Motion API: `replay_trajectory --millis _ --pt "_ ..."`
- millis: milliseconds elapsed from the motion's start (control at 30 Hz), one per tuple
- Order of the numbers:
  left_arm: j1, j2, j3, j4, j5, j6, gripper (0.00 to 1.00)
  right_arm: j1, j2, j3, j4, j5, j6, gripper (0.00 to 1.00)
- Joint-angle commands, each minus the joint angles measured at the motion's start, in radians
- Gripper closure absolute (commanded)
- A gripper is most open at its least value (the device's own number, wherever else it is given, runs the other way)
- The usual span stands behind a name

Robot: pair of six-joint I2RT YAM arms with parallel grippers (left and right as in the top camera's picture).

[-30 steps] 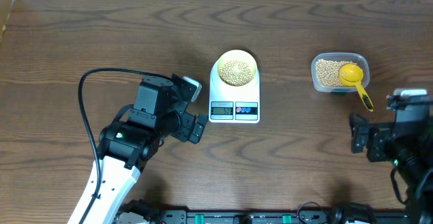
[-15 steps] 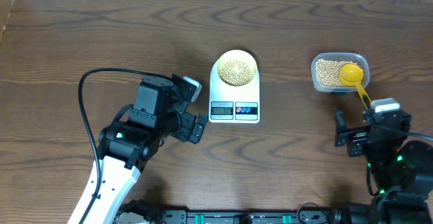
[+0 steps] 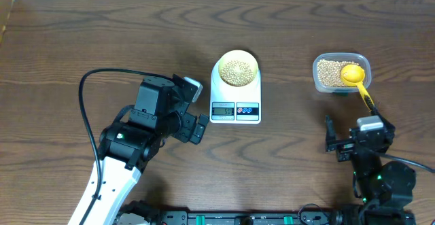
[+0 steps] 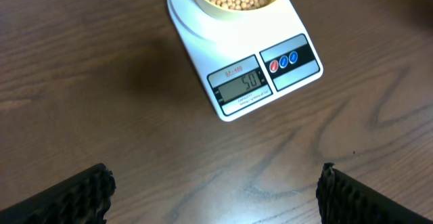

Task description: Scoop item into bowl and weigh 50g on scale

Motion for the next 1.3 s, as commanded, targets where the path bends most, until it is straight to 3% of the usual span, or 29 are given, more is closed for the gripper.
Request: replay_trajectory --millis 0,467,1267 --pt "0.004 0.001 0.003 0.000 0.008 0.002 0.02 0.021 -0.048 -0.056 0.032 0.001 -0.009 0.01" --pt "0.004 0.001 0.003 0.000 0.008 0.002 0.02 0.068 -0.164 -0.246 0.239 0.111 -0.009 0.01" --pt "0.004 0.001 0.003 0.000 0.008 0.002 0.02 0.060 -0.171 -0.244 0.163 0.177 -0.008 0.01"
